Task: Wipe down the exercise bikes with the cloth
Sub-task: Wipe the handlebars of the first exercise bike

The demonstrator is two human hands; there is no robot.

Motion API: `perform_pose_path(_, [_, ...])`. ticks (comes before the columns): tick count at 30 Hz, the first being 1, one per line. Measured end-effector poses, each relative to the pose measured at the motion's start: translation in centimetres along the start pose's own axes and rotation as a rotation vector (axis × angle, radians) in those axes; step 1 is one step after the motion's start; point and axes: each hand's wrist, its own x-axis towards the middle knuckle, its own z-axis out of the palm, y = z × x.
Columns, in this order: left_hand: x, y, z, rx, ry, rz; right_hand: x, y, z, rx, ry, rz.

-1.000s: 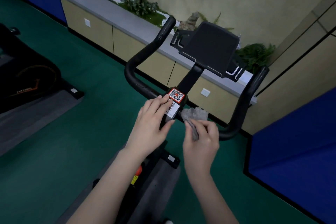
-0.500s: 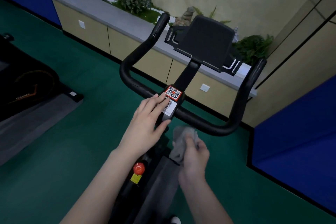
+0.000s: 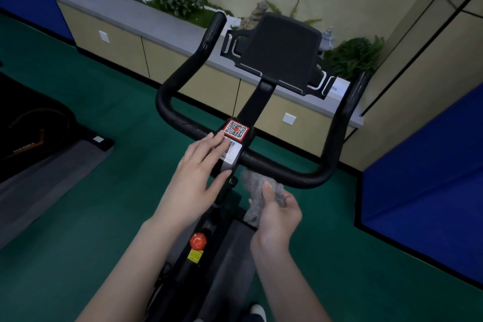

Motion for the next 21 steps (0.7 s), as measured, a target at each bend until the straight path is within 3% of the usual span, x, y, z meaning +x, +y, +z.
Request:
perform_pose_path(7, [0.0,0.6,-0.2,0.069,0.009,0.001,-0.2,1.1,2.0,-0.054,-0.071,-0.070])
perform_pose_path(13, [1.3,2.6,-0.1,0.111,0.062,0.089,0.6,-1.3,-1.6,-0.067,0.038,-0.161])
perform_pose_path(21, [2.4,3.8,2.7,0.165,-0.020,0.092,1.1,-2.0,-1.9,-0.282,0.009,-0.265])
